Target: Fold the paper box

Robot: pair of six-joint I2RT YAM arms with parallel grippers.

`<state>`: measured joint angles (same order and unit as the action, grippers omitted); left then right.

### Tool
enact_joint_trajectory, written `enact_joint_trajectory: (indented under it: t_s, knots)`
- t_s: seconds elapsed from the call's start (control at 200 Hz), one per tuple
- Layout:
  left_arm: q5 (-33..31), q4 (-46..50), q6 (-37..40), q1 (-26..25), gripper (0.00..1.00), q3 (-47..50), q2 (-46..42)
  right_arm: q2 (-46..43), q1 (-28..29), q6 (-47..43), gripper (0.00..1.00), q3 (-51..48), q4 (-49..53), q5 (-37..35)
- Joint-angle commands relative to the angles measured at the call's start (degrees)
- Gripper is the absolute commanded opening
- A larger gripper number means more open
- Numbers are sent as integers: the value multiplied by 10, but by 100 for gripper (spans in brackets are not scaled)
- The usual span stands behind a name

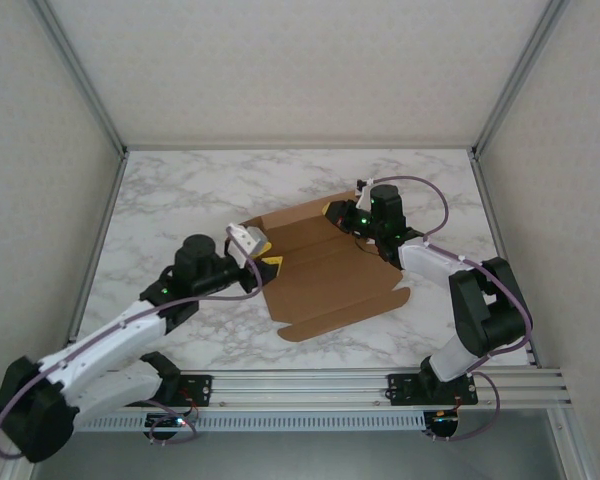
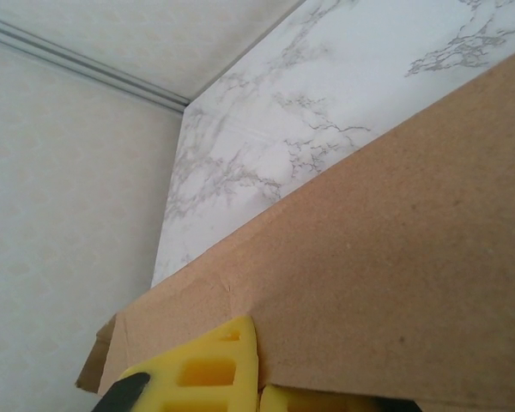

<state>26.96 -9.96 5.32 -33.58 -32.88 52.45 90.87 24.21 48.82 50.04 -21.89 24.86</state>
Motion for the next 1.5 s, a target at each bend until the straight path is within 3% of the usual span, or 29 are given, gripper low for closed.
enact_joint_trajectory:
  t_s: [0.0,0.07,0.165,0.23,0.32,0.446,0.621,0.746,1.497]
  knots:
    - [10,-3,-38,-4,50,7,-71,-4,2,-27,6,-8,53,-27]
    - [-59,-13,-51,-3,52,15,-114,-5,2,-26,6,-8,52,-27]
    - [-242,-10,-72,14,54,18,-127,-4,1,-24,6,-9,50,-25]
    - [-323,10,-88,47,54,12,-104,-4,1,-22,6,-8,50,-24]
    - [-381,52,-151,121,53,-9,-49,-3,1,-21,6,-5,52,-20]
    - [-317,47,-233,212,53,-11,30,-8,2,-21,6,-2,56,-20]
    - [-200,17,-242,237,49,-25,145,-12,2,-25,6,2,63,-20]
    - [-133,19,-224,229,45,-33,181,-12,2,-28,7,6,68,-19]
    - [-116,93,-146,90,43,-24,155,-3,1,-21,9,3,55,-12]
